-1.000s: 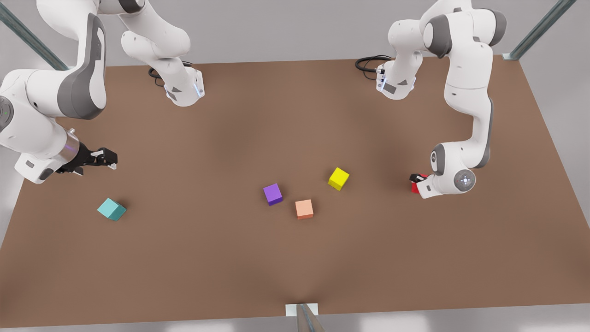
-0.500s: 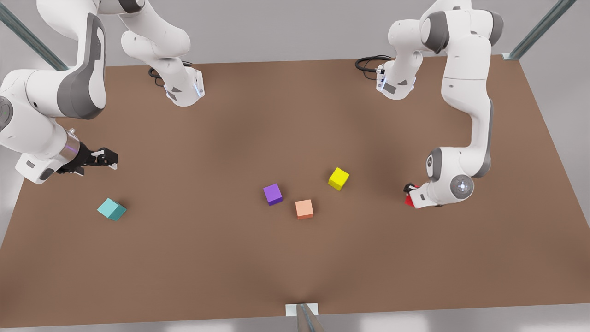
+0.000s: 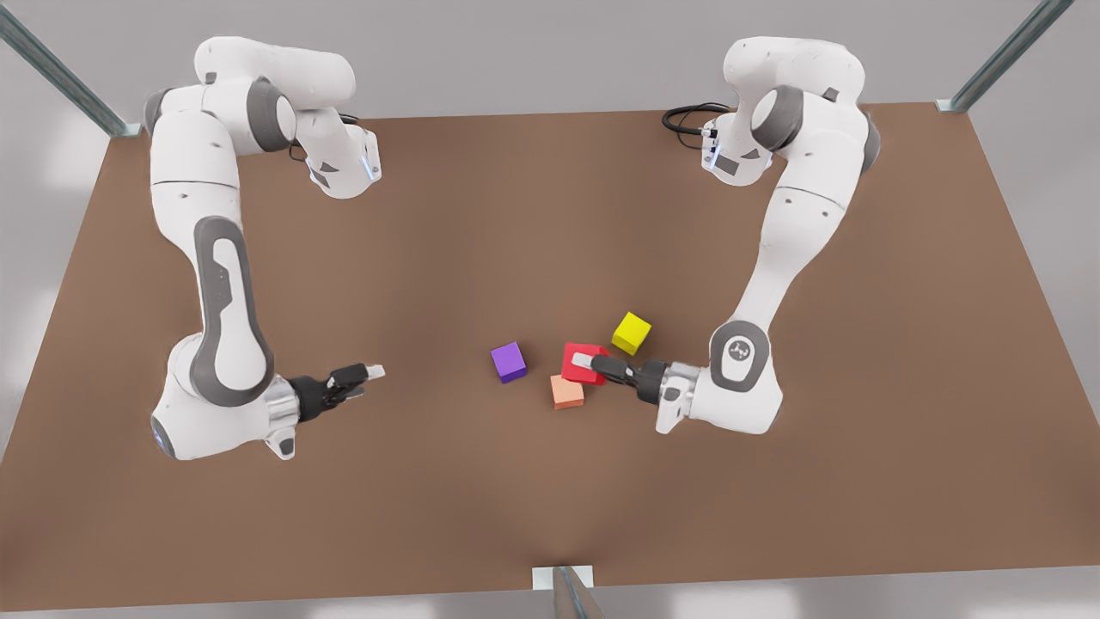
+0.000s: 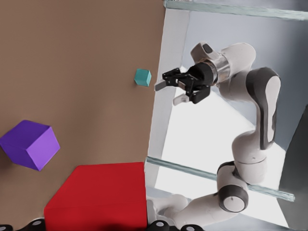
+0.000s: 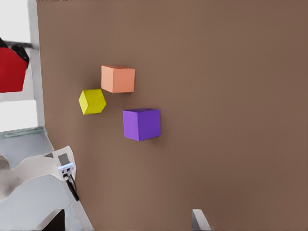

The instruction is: Pick up red wooden cube and pass to hand red wooden cube and place in blue wooden cube

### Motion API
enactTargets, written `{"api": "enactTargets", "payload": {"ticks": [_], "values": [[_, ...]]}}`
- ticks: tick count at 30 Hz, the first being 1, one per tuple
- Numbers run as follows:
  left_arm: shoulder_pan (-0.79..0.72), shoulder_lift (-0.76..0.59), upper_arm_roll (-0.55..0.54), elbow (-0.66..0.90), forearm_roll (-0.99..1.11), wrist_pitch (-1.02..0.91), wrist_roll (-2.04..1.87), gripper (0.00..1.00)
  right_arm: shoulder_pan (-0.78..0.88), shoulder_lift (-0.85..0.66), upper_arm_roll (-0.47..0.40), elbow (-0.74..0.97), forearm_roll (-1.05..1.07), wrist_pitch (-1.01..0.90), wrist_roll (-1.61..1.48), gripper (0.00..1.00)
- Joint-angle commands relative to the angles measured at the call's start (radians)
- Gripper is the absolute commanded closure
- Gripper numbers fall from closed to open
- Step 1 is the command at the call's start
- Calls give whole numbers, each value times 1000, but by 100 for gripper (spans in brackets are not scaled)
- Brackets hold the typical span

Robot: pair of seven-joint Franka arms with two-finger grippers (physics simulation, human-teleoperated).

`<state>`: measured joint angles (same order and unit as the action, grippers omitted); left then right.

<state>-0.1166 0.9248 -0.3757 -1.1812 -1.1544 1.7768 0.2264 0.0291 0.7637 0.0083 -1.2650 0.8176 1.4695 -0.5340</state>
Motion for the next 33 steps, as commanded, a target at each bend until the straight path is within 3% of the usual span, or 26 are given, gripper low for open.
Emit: {"api": "enactTargets", "payload": {"ticks": [1,7,11,19,27,33], "values": [[2,12,-19,2,-134,70,-98,43,0,52,21,13,236,-46,-934,1],[-21,40,-42,15,-157,128,-15,42,-8,65,19,79,276,54,-1459,0],[-64,39,-43,17,-159,200,37,41,15,114,65,67,480,107,-1650,0],[-86,39,-54,9,-163,250,85,41,17,129,183,44,520,95,-1678,0],[-86,63,-54,18,-171,294,137,41,40,146,188,33,580,112,-1718,0],[-86,82,-65,48,-169,309,139,41,71,128,188,-16,600,302,-1738,1]]}}
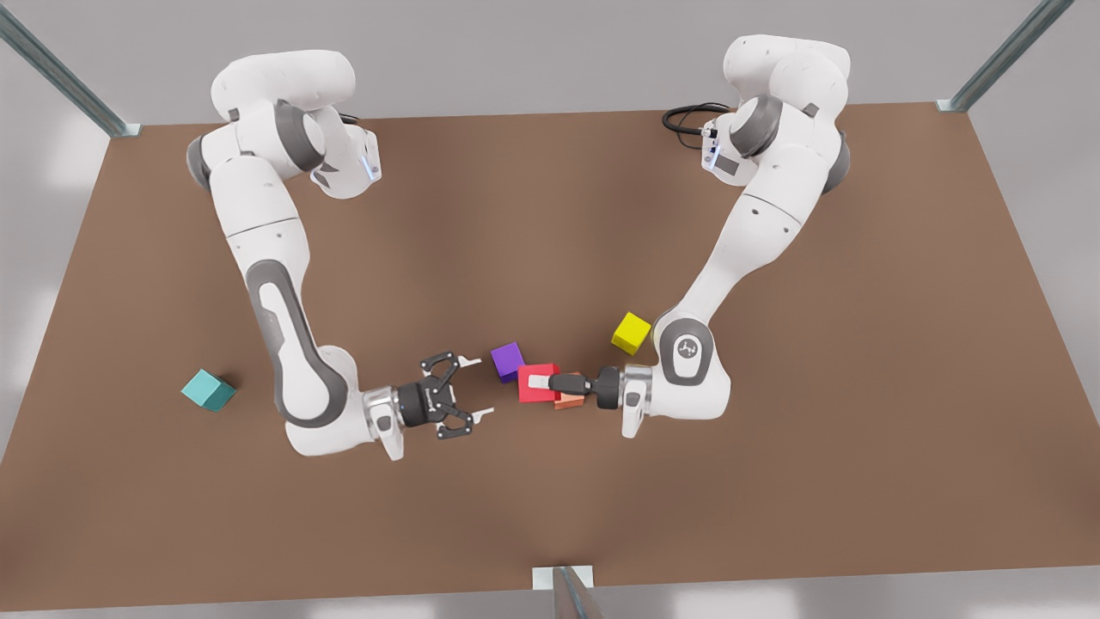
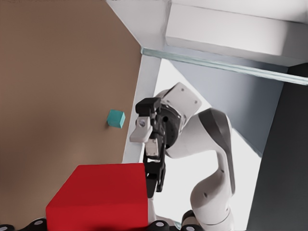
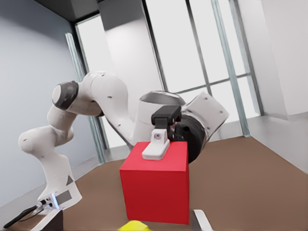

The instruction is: Pick up red wooden cube and pass to hand red wooden cube and place in blue wooden cube

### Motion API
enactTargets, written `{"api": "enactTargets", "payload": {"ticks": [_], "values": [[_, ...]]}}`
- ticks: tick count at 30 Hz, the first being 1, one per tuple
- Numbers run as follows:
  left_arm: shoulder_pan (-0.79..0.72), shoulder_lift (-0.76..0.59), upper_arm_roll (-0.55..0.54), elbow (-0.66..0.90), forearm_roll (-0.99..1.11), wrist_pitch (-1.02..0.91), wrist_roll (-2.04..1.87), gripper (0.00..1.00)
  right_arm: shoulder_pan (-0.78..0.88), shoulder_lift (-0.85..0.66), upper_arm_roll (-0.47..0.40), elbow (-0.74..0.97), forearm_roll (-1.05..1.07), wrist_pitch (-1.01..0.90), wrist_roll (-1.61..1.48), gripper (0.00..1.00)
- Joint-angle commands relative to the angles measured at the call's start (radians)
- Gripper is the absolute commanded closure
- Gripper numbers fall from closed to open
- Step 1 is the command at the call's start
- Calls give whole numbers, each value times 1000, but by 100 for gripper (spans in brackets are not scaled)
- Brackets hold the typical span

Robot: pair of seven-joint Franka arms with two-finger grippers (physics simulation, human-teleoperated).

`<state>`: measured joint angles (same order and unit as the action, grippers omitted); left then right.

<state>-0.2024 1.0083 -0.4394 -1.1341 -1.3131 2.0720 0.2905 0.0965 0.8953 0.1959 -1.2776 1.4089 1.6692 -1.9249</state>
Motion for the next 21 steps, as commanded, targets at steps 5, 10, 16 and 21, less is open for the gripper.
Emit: {"api": "enactTargets", "payload": {"ticks": [5,10,16,21], "values": [[0,-2,-1,1,-9,13,76,41,29,0,0,-3,45,185,-347,1],[1,-2,-1,-1,-9,13,88,41,32,1,19,-11,70,182,-364,1],[3,0,-1,-3,-9,11,88,41,11,-24,63,-66,76,169,-399,1],[5,0,-1,-3,-9,11,88,41,17,-18,74,-74,100,173,-411,1]]}}
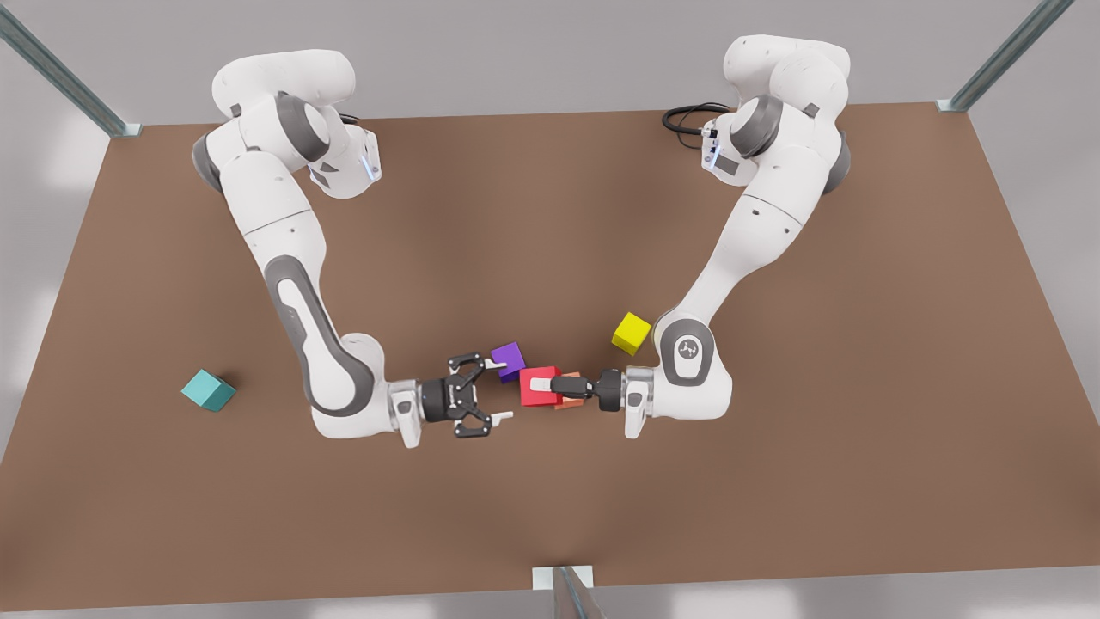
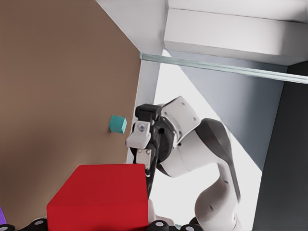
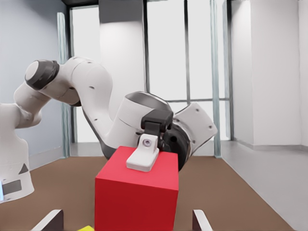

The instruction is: Pick up red wooden cube and pass to hand red wooden cube and place in blue wooden cube

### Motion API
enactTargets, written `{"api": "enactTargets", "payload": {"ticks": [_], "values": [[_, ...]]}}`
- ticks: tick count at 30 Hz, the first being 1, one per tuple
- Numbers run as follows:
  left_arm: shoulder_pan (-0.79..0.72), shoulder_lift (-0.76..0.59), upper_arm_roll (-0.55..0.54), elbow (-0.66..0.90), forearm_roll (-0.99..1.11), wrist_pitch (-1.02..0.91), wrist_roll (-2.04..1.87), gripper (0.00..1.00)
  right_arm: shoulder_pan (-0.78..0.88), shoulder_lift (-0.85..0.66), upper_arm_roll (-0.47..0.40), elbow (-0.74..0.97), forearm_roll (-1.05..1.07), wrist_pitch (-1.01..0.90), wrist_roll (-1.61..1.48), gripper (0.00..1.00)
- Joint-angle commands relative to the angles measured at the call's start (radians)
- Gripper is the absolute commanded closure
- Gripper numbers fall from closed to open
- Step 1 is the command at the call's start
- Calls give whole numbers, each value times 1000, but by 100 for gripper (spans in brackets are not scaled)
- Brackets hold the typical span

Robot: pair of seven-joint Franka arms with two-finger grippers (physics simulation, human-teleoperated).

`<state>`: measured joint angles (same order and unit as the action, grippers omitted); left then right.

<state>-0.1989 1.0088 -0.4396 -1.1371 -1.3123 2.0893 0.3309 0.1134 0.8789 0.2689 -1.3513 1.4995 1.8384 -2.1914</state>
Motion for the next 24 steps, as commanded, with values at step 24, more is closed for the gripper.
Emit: {"api": "enactTargets", "payload": {"ticks": [24], "values": [[4,-4,-1,-1,-10,-6,48,41,80,63,24,35,94,105,-145,1]]}}
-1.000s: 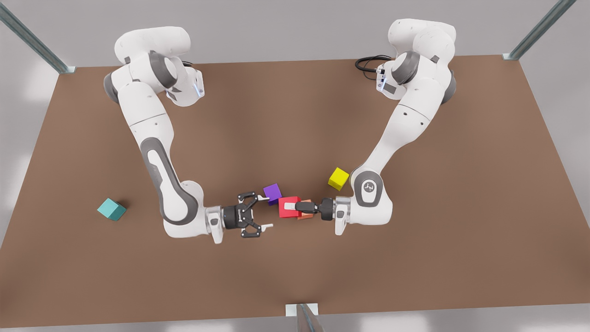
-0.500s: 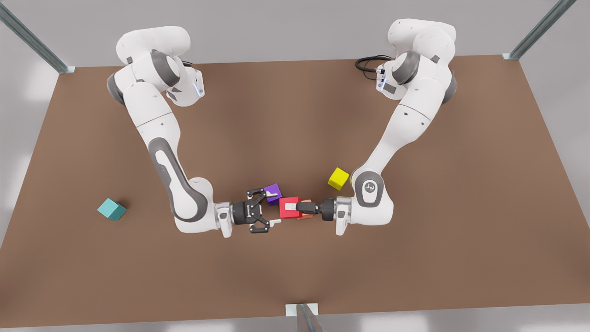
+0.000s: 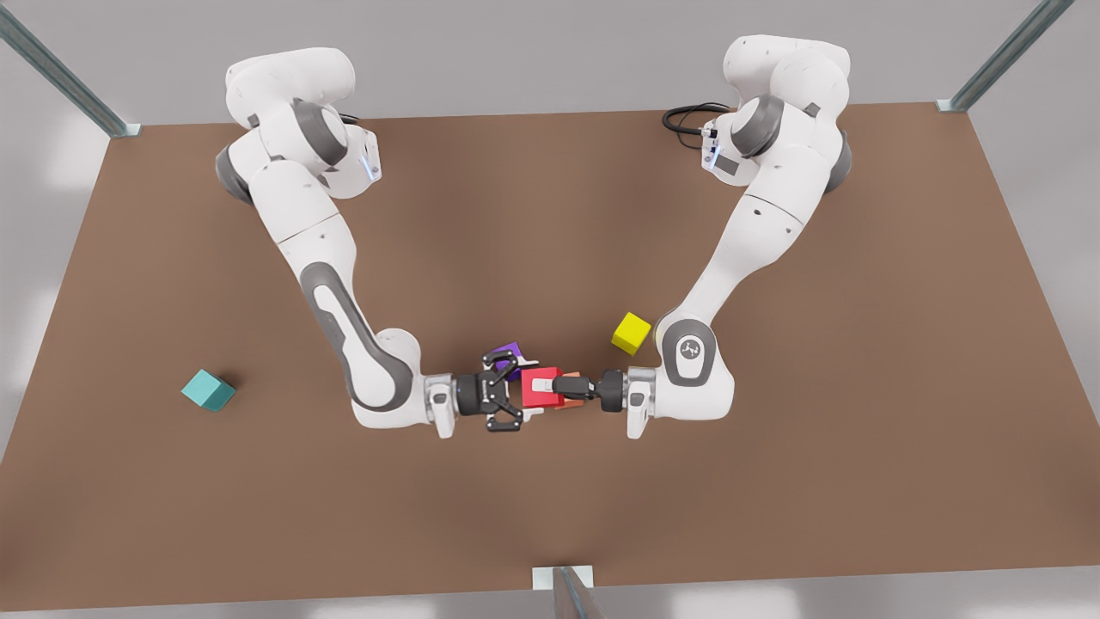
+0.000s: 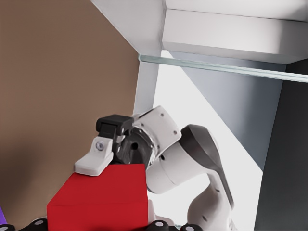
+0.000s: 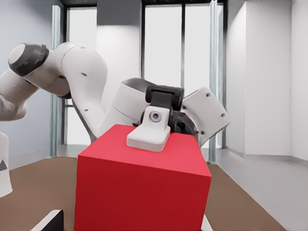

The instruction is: Pick up red wooden cube and pass to hand red wooden cube and place in blue wooden cube

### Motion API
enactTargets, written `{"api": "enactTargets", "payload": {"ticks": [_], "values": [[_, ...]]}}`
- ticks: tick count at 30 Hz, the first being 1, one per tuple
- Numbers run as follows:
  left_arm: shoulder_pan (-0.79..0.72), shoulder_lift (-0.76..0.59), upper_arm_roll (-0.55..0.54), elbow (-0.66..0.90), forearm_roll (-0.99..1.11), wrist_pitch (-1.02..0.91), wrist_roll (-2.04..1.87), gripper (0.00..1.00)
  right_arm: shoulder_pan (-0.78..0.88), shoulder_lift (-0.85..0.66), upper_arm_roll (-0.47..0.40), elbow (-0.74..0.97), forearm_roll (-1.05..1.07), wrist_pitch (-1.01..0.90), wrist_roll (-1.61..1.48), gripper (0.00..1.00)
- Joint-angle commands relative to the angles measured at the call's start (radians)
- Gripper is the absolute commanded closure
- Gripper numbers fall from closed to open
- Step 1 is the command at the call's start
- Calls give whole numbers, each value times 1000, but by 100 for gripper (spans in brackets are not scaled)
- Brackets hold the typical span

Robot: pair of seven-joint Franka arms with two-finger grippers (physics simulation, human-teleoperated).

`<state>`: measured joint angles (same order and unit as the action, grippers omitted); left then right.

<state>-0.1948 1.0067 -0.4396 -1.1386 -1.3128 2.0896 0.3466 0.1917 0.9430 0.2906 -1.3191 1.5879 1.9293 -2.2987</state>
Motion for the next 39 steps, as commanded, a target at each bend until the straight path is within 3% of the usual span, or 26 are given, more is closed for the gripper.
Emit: {"api": "enactTargets", "payload": {"ticks": [1,11,12,15,17,18,19,24,28,30,31,32,33,35,38,39], "values": [[0,0,-1,0,-10,-6,32,41,3,5,2,9,6,14,-38,1],[0,1,-1,0,-10,-6,34,41,12,20,10,46,9,30,-27,4],[0,0,-1,0,-10,-6,34,41,12,19,10,46,9,28,-27,7],[0,1,-1,0,-11,-6,34,41,12,19,10,46,9,30,-27,37],[0,1,-1,0,-10,-6,35,40,12,20,10,46,12,31,-27,40],[0,1,-1,0,-10,-8,45,11,12,19,10,46,12,31,-25,40],[0,1,-1,-1,-10,-6,45,0,12,19,10,46,17,31,-25,40],[5,0,-1,-1,-6,-11,45,0,11,19,10,44,17,31,-24,40],[103,-7,-1,-3,10,-118,48,0,9,19,10,44,17,31,-24,39],[169,-10,-1,-3,53,-198,38,0,9,17,8,44,17,31,-22,39],[216,-54,4,5,231,-252,-6,0,-3,10,-7,46,0,28,-19,39],[273,-125,2,13,573,-360,-80,0,-17,5,-28,60,-54,17,1,39],[339,-149,1,135,857,-620,-81,0,-57,-3,-34,64,-205,14,50,39],[307,-292,-7,217,1372,-893,-83,0,-167,-59,-33,63,-590,-24,277,39],[351,-378,1,209,1480,-999,-313,0,-317,-187,-34,32,-1201,-90,634,39],[214,-595,252,-58,1365,-819,-319,0,-345,-202,-42,32,-1315,-90,680,39]]}}
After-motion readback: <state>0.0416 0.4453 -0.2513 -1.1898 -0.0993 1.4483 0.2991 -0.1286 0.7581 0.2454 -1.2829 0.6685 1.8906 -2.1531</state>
